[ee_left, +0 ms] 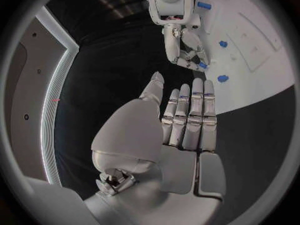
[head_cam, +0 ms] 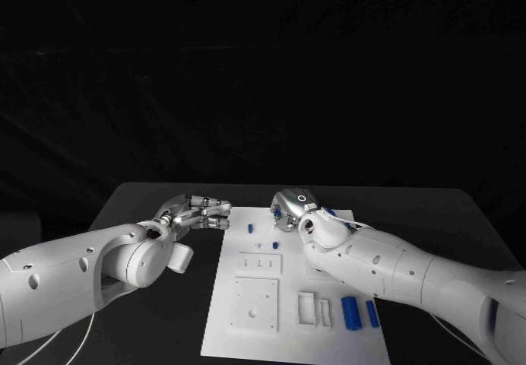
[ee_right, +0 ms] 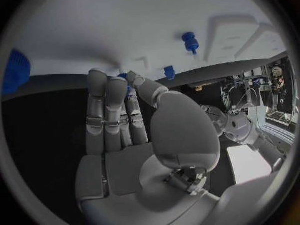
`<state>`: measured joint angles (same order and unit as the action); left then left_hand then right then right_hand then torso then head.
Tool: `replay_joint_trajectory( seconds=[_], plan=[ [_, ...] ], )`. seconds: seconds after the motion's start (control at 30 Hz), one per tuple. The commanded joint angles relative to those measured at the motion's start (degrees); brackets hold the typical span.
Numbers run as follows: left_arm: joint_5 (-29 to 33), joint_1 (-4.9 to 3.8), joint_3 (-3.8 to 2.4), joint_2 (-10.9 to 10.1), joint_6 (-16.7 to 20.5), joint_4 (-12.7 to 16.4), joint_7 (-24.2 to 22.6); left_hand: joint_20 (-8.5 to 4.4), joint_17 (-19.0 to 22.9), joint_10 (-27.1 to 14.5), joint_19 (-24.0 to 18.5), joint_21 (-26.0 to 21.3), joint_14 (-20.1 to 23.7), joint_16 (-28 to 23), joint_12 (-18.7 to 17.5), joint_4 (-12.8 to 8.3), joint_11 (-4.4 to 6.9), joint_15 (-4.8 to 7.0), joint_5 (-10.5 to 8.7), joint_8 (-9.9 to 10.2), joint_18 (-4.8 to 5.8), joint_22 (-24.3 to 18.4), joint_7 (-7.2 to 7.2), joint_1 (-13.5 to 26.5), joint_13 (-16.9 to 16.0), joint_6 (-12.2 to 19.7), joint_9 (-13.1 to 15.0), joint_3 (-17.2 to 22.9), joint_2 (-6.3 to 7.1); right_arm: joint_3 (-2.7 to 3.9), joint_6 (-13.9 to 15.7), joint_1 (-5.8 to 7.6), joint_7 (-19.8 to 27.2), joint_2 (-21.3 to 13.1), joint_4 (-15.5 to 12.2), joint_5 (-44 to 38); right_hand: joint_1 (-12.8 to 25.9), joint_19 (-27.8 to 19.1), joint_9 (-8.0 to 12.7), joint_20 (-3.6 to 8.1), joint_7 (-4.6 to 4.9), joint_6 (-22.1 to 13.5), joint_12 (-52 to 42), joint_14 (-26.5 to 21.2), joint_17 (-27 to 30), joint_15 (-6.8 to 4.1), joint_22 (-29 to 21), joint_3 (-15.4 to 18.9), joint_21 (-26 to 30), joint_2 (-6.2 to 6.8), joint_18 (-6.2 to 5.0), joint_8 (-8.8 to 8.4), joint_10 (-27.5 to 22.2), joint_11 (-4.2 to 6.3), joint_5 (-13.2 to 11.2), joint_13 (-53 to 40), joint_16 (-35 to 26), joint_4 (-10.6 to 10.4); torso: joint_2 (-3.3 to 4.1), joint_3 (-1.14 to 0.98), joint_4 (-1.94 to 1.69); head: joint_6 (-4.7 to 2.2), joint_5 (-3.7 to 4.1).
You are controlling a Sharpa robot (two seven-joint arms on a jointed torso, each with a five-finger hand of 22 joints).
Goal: Assemble the parts on the task board
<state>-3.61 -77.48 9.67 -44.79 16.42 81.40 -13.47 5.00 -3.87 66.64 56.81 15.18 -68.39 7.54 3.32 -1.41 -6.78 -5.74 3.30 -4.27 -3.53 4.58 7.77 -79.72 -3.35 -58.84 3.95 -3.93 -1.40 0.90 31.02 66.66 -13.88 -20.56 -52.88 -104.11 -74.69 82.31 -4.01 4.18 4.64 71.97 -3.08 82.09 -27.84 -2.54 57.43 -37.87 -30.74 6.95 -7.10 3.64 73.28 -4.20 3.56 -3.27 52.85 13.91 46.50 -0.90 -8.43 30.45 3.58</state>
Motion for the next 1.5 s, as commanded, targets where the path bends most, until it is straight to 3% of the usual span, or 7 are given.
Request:
replay_joint_trajectory(
  seconds=[0.03,0.53,0.73,0.87,1.07,1.4,1.5],
  plan=[
    [-0.01,-0.1,-0.06,0.17,-1.04,0.0,-0.13,-0.22,0.0,-0.53,-0.03,0.2,0.2,0.23,0.12,-0.25,0.02,0.06,0.1,0.33,0.77,-0.05,0.27,0.15,-0.09,0.07,-0.05,-0.03,-0.52,-0.03,-1.65,-0.15,0.01,0.14,0.3,-0.29,-0.52,0.33,0.02,-0.06,0.14,0.36,-0.27,0.08,0.04,-0.27,0.05,-0.27,0.38,-0.12,-0.71,-0.01,2.15,1.9,0.26,-0.19,0.24,-0.01,0.09,0.07,-0.04,0.15,-0.02],
    [-0.02,-0.1,-0.06,0.34,-1.43,-0.61,0.22,-0.2,0.0,-0.67,-0.05,0.26,0.23,0.24,0.11,-0.27,-0.01,0.04,0.1,0.33,0.76,-0.06,0.29,0.22,-0.08,0.13,-0.05,-0.03,-0.58,-0.04,-2.58,-0.38,1.1,0.13,0.42,1.07,-0.21,0.65,0.08,-0.07,0.24,0.07,-0.24,0.03,0.17,-0.24,0.84,0.11,1.39,-0.15,-0.68,-0.06,1.78,1.81,1.08,-0.17,0.17,0.14,0.18,0.11,0.11,0.39,0.11],
    [-0.02,-0.1,-0.06,0.43,-1.51,-0.83,0.28,-0.19,0.0,-0.82,-0.08,0.25,0.25,0.23,0.12,-0.3,-0.06,0.02,0.1,0.34,0.75,-0.07,0.32,0.22,-0.09,0.2,-0.06,-0.04,-0.54,-0.04,-0.6,-0.4,2.33,0.16,0.94,3.56,0.87,0.58,0.48,-1.66,2.05,-8.62,-0.35,-0.02,0.58,1.77,0.45,0.08,2.6,2.24,-1.21,-0.05,-7.96,-0.88,2.33,-0.15,-0.57,-0.24,0.12,0.17,0.1,0.39,0.02],
    [-0.02,-0.1,-0.06,0.4,-1.5,-0.89,0.31,-0.17,0.0,-1.0,-0.09,0.28,0.28,0.23,0.12,-0.35,-0.12,0.0,0.09,0.33,0.73,-0.07,0.35,0.22,-0.09,0.24,-0.05,-0.04,-0.5,-0.04,1.48,-0.4,2.91,-0.06,0.87,5.06,-2.81,2.0,0.45,-3.28,0.01,-12.93,-0.16,0.09,1.2,2.95,-1.81,9.95,5.47,3.32,-3.19,-0.06,-18.88,-2.88,3.07,0.06,-1.39,-2.31,0.16,0.09,0.11,0.33,0.0],
    [-0.02,-0.1,-0.06,0.1,-1.36,-0.87,0.3,-0.15,0.0,-1.12,-0.12,0.28,0.29,0.24,0.12,-0.39,-0.16,-0.01,0.09,0.33,0.72,-0.08,0.36,0.21,-0.09,0.27,-0.05,-0.03,-0.46,0.07,3.0,-0.33,3.29,-1.86,-1.26,6.22,-4.53,3.23,0.47,-3.33,-0.08,-13.35,-0.02,-0.01,1.28,2.91,-2.93,13.79,7.28,4.28,-3.44,-0.12,-20.7,-3.0,4.2,0.17,-1.18,-4.89,0.17,0.16,0.15,0.23,-0.14],
    [-0.02,-0.16,-0.06,-0.52,-0.98,-1.09,0.23,-0.13,0.0,-1.27,-0.15,0.3,0.31,0.24,0.13,-0.45,-0.21,-0.03,0.09,0.32,0.7,-0.08,0.38,0.23,-0.09,0.29,-0.05,-0.02,-0.37,3.42,1.9,0.71,2.28,-8.12,-8.96,7.78,-4.33,3.5,0.46,-3.35,-0.22,-13.15,-0.22,0.13,1.49,2.88,-3.4,19.13,8.5,4.72,-2.96,-0.11,-15.58,-2.56,5.0,-0.04,-1.43,-8.07,-0.02,0.11,0.86,-0.62,-0.15],
    [-0.02,-0.18,-0.05,-0.51,-1.02,-1.36,0.2,-0.13,0.0,-1.27,-0.15,0.3,0.31,0.24,0.13,-0.45,-0.21,-0.03,0.09,0.32,0.7,-0.08,0.38,0.23,-0.09,0.29,-0.05,-0.02,-0.37,4.78,0.28,1.03,1.95,-10.88,-11.39,9.01,-3.03,3.46,0.46,-2.82,0.98,-12.89,-0.24,0.28,1.53,2.14,-3.44,21.03,8.7,4.03,-2.23,-0.11,-10.19,-1.13,5.71,-0.04,-1.59,-8.16,-0.18,0.07,1.15,-0.71,-0.11]
  ],
)
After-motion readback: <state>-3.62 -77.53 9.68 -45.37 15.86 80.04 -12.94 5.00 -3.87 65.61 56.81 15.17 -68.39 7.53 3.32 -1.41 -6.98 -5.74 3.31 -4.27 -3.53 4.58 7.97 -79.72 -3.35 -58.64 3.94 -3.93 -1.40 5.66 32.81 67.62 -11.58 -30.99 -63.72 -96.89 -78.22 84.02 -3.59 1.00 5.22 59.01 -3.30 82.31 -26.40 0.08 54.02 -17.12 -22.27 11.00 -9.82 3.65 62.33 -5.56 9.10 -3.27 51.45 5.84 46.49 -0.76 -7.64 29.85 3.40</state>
